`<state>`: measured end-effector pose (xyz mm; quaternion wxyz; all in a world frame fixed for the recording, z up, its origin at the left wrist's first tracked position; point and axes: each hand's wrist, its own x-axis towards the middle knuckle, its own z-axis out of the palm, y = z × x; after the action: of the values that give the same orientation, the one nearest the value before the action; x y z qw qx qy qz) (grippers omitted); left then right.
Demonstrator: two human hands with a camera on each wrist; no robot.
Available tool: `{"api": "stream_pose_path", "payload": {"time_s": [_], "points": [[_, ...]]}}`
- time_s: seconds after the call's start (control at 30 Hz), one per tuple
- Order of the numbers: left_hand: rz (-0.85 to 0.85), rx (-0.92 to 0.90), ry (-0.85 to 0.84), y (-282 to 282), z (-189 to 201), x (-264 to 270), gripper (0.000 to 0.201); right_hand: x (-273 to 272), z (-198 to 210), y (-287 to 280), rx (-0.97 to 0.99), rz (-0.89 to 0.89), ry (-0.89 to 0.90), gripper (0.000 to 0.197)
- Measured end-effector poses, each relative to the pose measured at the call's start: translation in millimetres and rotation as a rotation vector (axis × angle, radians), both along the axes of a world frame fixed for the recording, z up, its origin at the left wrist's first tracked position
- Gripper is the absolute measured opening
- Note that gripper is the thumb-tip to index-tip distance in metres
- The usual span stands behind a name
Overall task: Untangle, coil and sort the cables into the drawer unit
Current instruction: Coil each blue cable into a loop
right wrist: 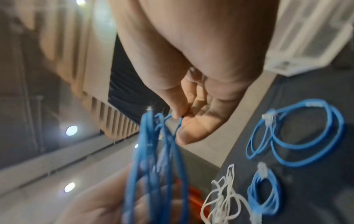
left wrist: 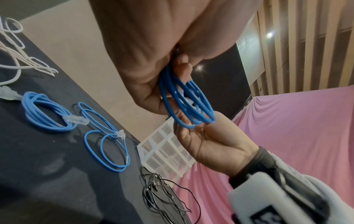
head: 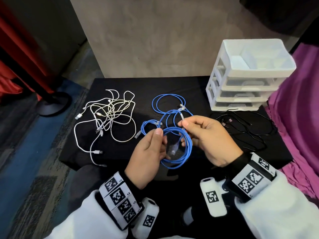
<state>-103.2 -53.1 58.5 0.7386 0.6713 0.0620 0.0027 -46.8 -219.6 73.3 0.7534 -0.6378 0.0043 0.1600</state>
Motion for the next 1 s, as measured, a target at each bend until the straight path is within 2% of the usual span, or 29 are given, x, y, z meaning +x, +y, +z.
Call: {"api": "stream_pose_path", "payload": {"time_s": [0.13,0.27,0.33,0.4,0.5,0.67,0.73,0.83,0.93,1.0], "points": [[0.031,0.132,-0.054,3.9,-11.6,4.7,0.041,-10.3,9.5,10.5,0.098,0.103,0.265,0.019],[0.101,0.18,-0.029,11.3,-23.2,9.9,0.044,-18.8,4.4,11.5,0.11,0.243,0.373,0.039],[0.132,0.165,-0.007,12.5,-24.6,12.1,0.044,-24.1,-1.1,13.0,0.115,0.297,0.315,0.026],[0.148,0.152,0.014,11.8,-25.8,13.8,0.042,-27.5,-9.8,16.3,0.09,0.27,0.246,0.019],[0.135,0.139,0.01,10.8,-28.5,14.9,0.041,-29.5,-18.7,19.0,-0.023,0.181,0.18,0.014],[0.173,0.194,-0.019,25.5,-27.7,21.1,0.041,-26.6,-19.2,0.1,-0.221,0.199,0.056,0.018],[0.232,0.265,-0.035,42.4,-22.8,26.5,0.04,-22.2,-16.7,-11.5,-0.249,0.176,0.026,0.014],[0.276,0.476,-0.086,62.6,-18.3,32.8,0.039,-22.1,-10.2,-12.7,-0.254,0.125,-0.072,0.005],[0.278,0.644,-0.183,55.2,-13.4,29.0,0.041,-31.7,-7.9,8.7,-0.316,0.11,-0.133,0.022],[0.277,0.661,-0.25,40.8,-12.6,25.1,0.038,-37.3,-12.6,28.7,-0.299,0.085,-0.091,0.028]]}}
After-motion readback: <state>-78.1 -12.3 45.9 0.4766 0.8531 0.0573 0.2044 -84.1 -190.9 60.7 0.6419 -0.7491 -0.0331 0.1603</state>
